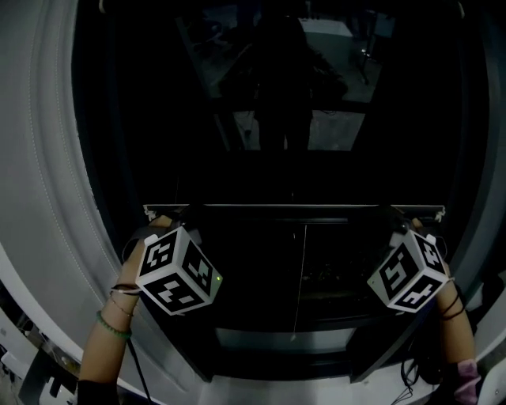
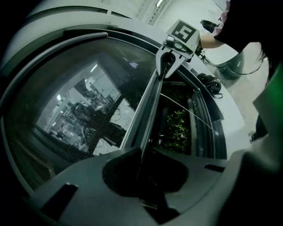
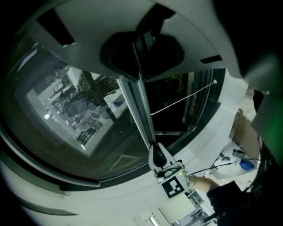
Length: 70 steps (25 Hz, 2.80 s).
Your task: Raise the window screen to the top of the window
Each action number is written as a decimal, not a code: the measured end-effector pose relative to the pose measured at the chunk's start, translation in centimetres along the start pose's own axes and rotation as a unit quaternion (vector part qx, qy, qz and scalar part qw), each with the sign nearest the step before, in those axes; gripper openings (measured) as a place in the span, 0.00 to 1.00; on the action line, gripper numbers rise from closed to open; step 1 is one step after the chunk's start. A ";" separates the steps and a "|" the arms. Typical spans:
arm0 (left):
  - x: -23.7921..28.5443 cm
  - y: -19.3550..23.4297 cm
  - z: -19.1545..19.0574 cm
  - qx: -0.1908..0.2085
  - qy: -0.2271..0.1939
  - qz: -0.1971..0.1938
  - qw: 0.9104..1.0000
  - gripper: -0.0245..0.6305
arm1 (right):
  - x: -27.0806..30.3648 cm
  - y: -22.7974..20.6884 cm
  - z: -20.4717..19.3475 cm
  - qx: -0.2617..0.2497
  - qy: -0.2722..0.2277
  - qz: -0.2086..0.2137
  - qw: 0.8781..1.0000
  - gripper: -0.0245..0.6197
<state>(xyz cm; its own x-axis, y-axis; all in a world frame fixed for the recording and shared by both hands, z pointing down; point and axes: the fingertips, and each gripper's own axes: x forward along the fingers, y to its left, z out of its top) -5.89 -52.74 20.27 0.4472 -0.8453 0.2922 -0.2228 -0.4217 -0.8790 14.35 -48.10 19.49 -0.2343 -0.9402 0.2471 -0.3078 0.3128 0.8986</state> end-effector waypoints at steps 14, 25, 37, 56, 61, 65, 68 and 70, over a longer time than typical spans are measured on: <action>-4.4 11.2 5.2 0.017 -0.010 0.091 0.996 0.10 | -4.0 -11.3 4.7 -0.033 -0.031 -0.089 0.995 0.09; -8.1 21.3 9.6 0.018 -0.004 0.152 0.988 0.11 | -6.9 -21.3 8.9 -0.049 -0.037 -0.145 0.987 0.09; -11.2 30.4 13.2 0.003 -0.018 0.214 0.977 0.12 | -9.2 -30.1 12.8 -0.059 -0.027 -0.207 0.976 0.10; -14.0 36.9 16.3 -0.028 -0.086 0.303 0.949 0.13 | -11.4 -36.7 15.4 0.018 -0.086 -0.263 0.961 0.12; -15.5 34.8 16.0 -0.134 -0.184 0.290 0.930 0.16 | -12.1 -33.9 15.5 0.078 -0.148 -0.239 0.957 0.13; -14.8 30.7 15.5 -0.156 -0.212 0.242 0.934 0.16 | -12.0 -30.2 14.9 0.111 -0.183 -0.219 0.952 0.13; -13.8 26.5 14.8 -0.158 -0.216 0.213 0.940 0.16 | -11.7 -26.8 13.9 0.139 -0.200 -0.205 0.948 0.13; -13.3 23.7 14.1 -0.165 -0.225 0.198 0.940 0.16 | -11.6 -24.2 13.2 0.162 -0.214 -0.192 0.944 0.13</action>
<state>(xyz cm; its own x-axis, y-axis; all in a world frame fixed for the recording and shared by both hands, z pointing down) -4.90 -46.85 -9.78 0.5778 -0.7641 -0.2868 -0.6713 -0.2451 -0.6995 12.35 -43.03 -9.89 -0.3785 -0.8738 -0.3054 -0.6952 0.0505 0.7170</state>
